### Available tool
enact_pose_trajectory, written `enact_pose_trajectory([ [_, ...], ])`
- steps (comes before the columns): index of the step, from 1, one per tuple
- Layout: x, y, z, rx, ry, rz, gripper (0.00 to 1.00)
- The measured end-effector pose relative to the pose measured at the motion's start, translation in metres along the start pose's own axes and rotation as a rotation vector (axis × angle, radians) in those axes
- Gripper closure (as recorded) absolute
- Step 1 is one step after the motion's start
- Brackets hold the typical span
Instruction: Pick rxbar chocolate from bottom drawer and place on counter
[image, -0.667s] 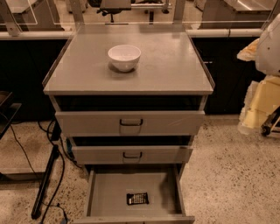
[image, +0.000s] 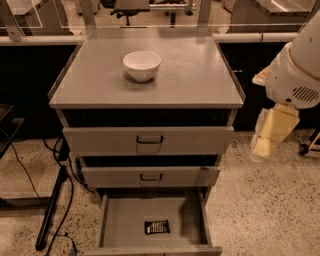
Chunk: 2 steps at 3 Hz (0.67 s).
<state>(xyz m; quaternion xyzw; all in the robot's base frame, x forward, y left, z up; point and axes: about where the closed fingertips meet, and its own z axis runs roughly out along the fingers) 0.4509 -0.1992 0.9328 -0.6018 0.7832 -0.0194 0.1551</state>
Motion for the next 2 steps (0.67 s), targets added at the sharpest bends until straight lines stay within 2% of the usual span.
enact_pose_trajectory([
  [1,0.0,0.0,0.0,0.0,0.0,0.0,0.0],
  [2,-0.002,0.022,0.029,-0.035,-0.01,-0.03,0.0],
])
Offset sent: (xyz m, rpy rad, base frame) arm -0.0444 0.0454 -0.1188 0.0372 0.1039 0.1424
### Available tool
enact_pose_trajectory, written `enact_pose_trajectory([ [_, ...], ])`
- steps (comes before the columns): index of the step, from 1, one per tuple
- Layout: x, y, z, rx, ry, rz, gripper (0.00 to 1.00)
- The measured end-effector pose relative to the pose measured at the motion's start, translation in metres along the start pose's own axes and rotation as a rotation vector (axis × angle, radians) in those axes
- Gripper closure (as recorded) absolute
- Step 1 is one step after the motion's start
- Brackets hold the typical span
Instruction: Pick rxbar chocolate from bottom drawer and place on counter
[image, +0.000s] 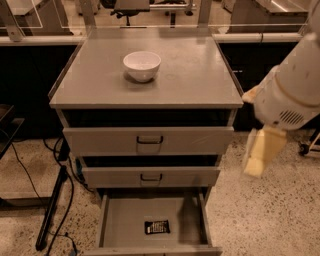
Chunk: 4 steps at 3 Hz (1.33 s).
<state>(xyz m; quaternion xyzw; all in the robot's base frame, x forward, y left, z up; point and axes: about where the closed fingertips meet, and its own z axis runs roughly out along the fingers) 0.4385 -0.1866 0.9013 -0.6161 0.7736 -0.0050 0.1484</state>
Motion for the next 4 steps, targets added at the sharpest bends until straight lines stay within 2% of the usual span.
enact_pose_trajectory([
  [1,0.003,0.024,0.057,-0.058,-0.035,-0.023,0.0],
  [2,0.003,0.024,0.057,-0.058,-0.035,-0.023,0.0],
  [3,0.004,0.031,0.074,-0.071,-0.039,-0.001,0.0],
  [4,0.007,0.043,0.122,-0.094,-0.021,0.008,0.0],
])
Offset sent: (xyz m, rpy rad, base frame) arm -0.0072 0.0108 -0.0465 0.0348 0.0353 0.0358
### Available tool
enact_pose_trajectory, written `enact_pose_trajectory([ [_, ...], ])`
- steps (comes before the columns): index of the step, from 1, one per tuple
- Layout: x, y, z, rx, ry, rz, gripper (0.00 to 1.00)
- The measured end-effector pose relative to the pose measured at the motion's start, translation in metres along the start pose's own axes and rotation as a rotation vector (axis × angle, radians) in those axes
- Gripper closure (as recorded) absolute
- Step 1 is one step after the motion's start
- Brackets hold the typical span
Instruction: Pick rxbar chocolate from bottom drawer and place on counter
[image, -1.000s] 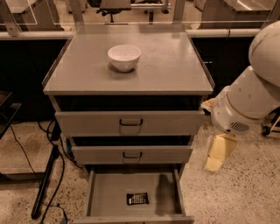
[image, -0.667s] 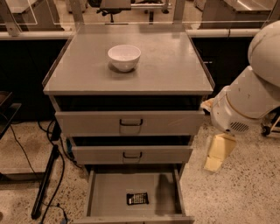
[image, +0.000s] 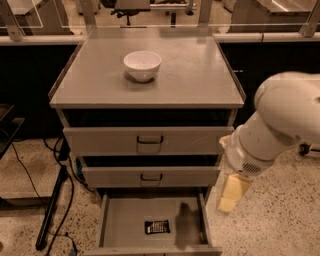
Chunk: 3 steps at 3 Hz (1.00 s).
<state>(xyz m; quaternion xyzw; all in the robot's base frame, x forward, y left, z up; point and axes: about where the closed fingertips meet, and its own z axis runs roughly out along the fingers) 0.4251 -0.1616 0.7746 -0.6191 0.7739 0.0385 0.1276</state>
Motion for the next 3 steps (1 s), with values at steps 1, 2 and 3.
enact_pose_trajectory([
  [1,-0.004,-0.002,0.084,-0.026,0.021,-0.026,0.0],
  [2,-0.004,-0.002,0.085,-0.027,0.021,-0.026,0.0],
  [3,-0.007,0.002,0.11,-0.044,0.004,-0.005,0.0],
])
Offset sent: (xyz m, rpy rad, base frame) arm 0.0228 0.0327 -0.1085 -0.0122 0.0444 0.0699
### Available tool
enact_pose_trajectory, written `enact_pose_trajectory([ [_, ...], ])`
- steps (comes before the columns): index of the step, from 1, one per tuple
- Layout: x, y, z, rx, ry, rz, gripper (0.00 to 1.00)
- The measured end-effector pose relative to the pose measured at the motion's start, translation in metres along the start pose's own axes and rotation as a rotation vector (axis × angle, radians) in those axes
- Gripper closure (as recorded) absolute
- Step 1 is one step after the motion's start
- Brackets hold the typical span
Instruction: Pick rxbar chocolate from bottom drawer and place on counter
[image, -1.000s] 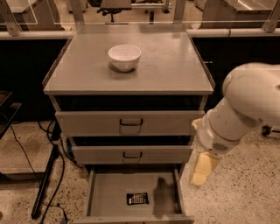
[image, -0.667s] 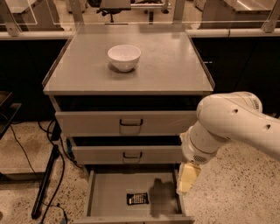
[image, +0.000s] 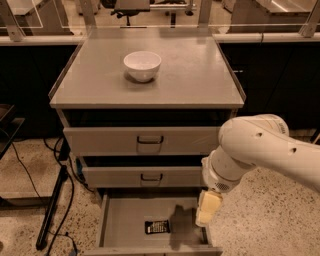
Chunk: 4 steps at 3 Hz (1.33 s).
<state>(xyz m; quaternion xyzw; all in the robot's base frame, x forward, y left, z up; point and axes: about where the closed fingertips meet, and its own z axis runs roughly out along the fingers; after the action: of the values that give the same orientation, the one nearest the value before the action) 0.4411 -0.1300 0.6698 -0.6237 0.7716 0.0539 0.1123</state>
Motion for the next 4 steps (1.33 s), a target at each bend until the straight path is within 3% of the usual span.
enact_pose_trajectory([
  [2,-0.011,-0.018,0.089,-0.03,0.006,-0.017,0.0],
  [3,-0.01,-0.016,0.093,-0.037,0.007,-0.012,0.0],
  [4,-0.001,-0.014,0.127,-0.059,0.019,-0.002,0.0],
])
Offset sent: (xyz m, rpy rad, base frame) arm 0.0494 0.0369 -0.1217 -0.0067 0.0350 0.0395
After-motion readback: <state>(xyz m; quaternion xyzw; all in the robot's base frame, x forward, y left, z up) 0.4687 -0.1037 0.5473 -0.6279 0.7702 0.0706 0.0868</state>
